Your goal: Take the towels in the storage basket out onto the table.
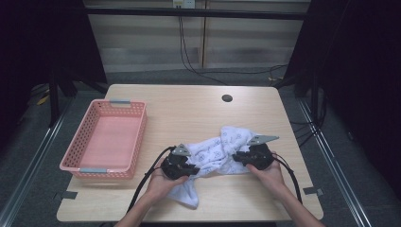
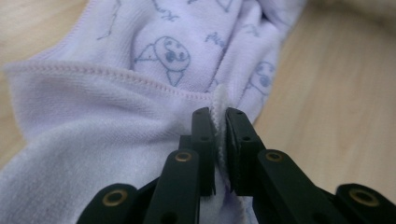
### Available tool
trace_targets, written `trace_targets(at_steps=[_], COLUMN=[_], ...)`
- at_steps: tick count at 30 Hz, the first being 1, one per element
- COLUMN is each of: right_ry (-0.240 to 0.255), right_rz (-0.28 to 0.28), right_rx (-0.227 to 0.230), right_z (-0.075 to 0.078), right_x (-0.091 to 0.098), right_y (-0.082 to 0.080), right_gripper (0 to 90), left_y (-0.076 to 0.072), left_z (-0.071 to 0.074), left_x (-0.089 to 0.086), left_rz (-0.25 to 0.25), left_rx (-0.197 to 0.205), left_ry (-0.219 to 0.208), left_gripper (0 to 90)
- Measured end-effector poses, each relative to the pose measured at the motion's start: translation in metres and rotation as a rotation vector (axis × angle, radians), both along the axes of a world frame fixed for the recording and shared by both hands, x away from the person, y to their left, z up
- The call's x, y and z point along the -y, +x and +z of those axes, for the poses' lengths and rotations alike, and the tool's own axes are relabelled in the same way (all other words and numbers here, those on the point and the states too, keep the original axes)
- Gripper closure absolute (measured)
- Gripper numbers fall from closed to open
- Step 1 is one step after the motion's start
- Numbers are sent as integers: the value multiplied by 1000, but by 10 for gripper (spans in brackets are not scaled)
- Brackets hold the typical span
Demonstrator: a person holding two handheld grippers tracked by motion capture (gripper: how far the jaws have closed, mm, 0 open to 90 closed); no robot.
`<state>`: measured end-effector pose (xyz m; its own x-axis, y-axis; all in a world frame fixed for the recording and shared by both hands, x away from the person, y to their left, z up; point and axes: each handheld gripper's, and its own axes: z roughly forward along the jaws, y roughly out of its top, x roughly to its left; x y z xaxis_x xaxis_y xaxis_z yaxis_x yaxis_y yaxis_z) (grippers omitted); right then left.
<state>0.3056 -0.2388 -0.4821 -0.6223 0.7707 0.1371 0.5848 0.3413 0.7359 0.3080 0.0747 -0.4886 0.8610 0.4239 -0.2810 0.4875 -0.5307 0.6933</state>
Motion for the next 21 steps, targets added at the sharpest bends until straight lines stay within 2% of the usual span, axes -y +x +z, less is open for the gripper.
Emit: trace_targets(at_steps=[2,3,4,5,6,7,8,9,11,12,13,16,18,19,20,21], right_ry=[50,50,88,99,99,110,117,118,126,126,128,145,158,158,165,157], right_rz=[-38,-38,-83,-99,-99,-134,-138,-149,-170,-170,-204,-250,-272,-272,-265,-289], right_rx=[23,23,54,62,62,89,106,127,158,158,187,213,221,221,221,227], right_z=[10,10,23,30,30,45,54,64,82,82,99,116,122,122,122,117], right_x=[12,12,25,32,32,39,42,43,47,47,52,62,65,65,65,60], right_y=[3,3,6,9,9,16,20,24,34,34,47,72,89,89,95,109], right_gripper=[808,808,814,816,816,817,817,816,817,817,818,824,823,823,817,680], left_y=[-4,-4,-8,-8,-11,-17,-17,-24,-32,-32,-39,-45,-44,-44,-42,-37], left_z=[7,7,18,18,25,40,40,54,65,65,72,76,75,75,72,65], left_x=[-4,-4,-8,-8,-10,-14,-14,-18,-23,-23,-29,-38,-41,-41,-41,-40], left_rz=[-12,-12,-21,-21,-26,-32,-32,-46,-46,-46,-46,-29,-13,-13,-11,33], left_rx=[-21,-21,-35,-35,-26,-28,-28,-16,5,5,10,26,21,21,28,28], left_ry=[-52,-52,-113,-113,-137,-204,-204,-258,-283,-283,-308,-320,-335,-335,-316,-255], left_gripper=[839,840,841,842,842,842,843,843,842,843,843,843,842,840,840,763])
